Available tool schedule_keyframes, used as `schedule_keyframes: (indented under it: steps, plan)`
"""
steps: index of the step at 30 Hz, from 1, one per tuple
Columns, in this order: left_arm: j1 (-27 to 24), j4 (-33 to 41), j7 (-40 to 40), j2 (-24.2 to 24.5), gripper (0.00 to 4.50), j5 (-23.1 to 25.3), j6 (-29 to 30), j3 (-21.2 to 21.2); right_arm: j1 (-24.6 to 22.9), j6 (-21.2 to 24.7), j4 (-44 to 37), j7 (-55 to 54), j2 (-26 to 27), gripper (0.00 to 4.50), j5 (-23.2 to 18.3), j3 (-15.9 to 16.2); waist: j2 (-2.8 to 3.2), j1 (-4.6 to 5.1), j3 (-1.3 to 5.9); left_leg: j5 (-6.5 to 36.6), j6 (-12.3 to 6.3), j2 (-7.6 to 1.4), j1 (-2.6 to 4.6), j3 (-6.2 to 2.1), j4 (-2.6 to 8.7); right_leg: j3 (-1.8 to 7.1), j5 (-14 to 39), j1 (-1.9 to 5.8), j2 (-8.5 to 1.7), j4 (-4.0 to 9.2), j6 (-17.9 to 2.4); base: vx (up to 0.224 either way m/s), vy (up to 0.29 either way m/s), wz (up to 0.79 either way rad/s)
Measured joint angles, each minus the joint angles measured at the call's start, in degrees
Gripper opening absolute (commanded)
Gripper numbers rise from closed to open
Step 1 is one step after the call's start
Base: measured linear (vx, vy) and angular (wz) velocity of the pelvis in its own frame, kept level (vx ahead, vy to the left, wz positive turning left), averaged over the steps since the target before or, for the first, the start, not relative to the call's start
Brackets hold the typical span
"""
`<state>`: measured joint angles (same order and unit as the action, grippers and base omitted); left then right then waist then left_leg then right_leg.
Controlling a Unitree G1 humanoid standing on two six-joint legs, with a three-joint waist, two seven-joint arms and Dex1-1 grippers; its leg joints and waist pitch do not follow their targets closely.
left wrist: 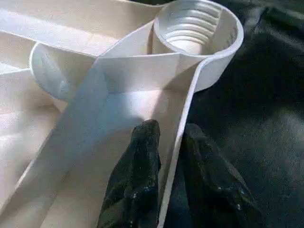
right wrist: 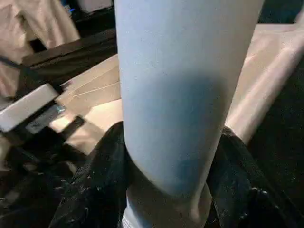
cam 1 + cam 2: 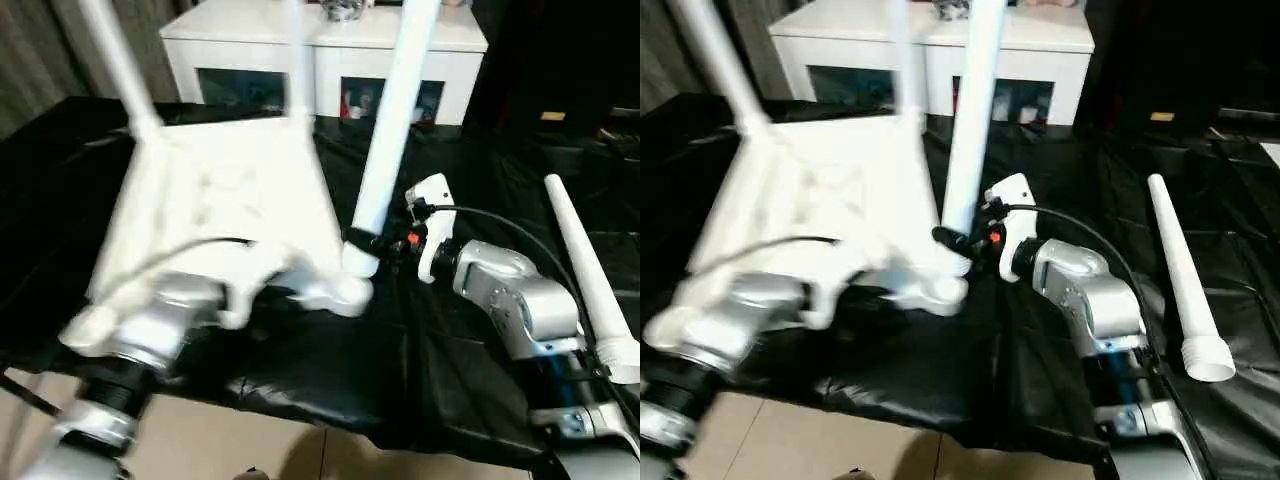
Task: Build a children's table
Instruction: Insert table leg to table base
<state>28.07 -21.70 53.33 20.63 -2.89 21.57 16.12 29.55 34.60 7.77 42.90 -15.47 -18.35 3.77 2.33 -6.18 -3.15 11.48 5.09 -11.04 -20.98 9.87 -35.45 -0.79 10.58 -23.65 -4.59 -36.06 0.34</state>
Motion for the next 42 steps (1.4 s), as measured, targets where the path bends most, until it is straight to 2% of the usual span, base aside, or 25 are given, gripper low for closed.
schedule_keyframes:
  steps: [3, 7, 8, 10, 15, 21, 28, 36, 42]
  plan:
    - [-0.21, 1.16, -3.71, -1.58, 0.55, 0.9, 2.07, -0.38, -0.76, 1.07, -0.78, 0.84, -0.98, 1.88, -0.02, 1.34, -0.01, 0.71, 0.0, 0.0, 0.0, 0.0, -0.01, -0.07, 0.0, -0.01, 0.02, 0.0, 0.0, 0.0, 0.05, 0.0, 0.0, 0.0]
    - [-0.2, 1.12, -6.75, -2.07, 0.55, 1.42, 1.81, -0.8, -0.79, 1.09, -0.8, 0.89, -1.13, 1.88, 0.01, 1.3, -0.05, 1.44, -0.02, 0.0, 0.0, -0.02, -0.09, -0.17, 0.08, -0.02, 0.17, -0.08, 0.11, 0.0, 0.34, 0.0, 0.0, 0.0]
    - [-0.21, 1.12, -6.55, -1.97, 0.9, 1.31, 1.89, -0.86, -0.79, 1.09, -0.8, 0.84, -1.14, 1.88, 0.01, 1.22, -0.05, 1.46, -0.02, 0.0, 0.01, -0.01, -0.1, -0.18, 0.15, -0.03, 0.17, -0.08, 0.12, 0.0, 0.35, 0.0, 0.0, 0.0]
    - [-0.21, 1.81, -4.76, -0.74, 1.25, 0.58, 2.95, -0.9, -0.78, 1.15, -0.93, 0.81, -1.12, 1.88, 0.0, 1.22, -0.07, 1.45, -0.01, -0.01, 0.02, -0.02, -0.07, -0.18, 0.36, -0.05, 0.18, -0.22, 0.16, -0.01, 0.36, 0.0, 0.0, 0.0]
    - [-0.2, 2.78, -0.97, 1.17, 1.63, 0.29, 3.46, -0.6, -0.79, 1.7, -1.4, 0.62, -1.56, 1.88, -0.02, 1.17, -0.06, 1.05, -0.01, -0.06, 0.06, -0.02, -0.14, -0.16, 0.58, -0.11, 0.14, -0.37, 0.21, -0.01, 0.28, 0.0, 0.0, 0.0]
    - [1.63, 1.3, 0.86, 1.71, 1.65, 0.2, 4.2, -0.38, -0.79, 2.29, -2.79, 0.61, -1.6, 1.88, -0.06, 1.18, -0.06, 1.24, -0.01, -0.22, -0.11, 0.0, -0.21, -0.14, 0.62, -0.09, 0.16, -0.36, 0.2, 0.19, 0.31, 0.0, 0.0, 0.0]
    - [4.61, -1.37, 3.82, 2.35, 1.65, 0.11, -1.01, -0.39, -0.84, 2.66, -3.27, 0.71, -2.74, 1.88, -0.09, 1.17, -0.05, 1.24, -0.01, -0.24, -0.09, -0.01, -0.16, -0.14, 0.66, -0.09, 0.16, -0.33, 0.2, 0.18, 0.31, 0.0, 0.0, 0.0]
    - [5.75, -3.46, 8.69, 4.3, 2.38, -0.15, -0.31, 0.85, -2.13, 3.19, -4.46, 0.83, -3.28, 1.88, -0.12, 1.18, -0.03, 1.41, -0.02, -0.24, -0.08, -0.01, -0.12, -0.14, 0.72, -0.09, 0.16, -0.34, 0.2, 0.18, 0.31, 0.0, 0.0, 0.0]
    - [5.78, -5.29, 10.76, 5.37, 2.42, 0.55, 0.36, 1.75, -2.15, 3.58, -4.82, 1.02, -3.47, 1.88, -0.12, 1.22, -0.03, 1.39, -0.02, -0.25, -0.08, -0.01, -0.11, -0.14, 0.72, -0.09, 0.16, -0.33, 0.2, 0.18, 0.31, 0.0, 0.0, 0.0]
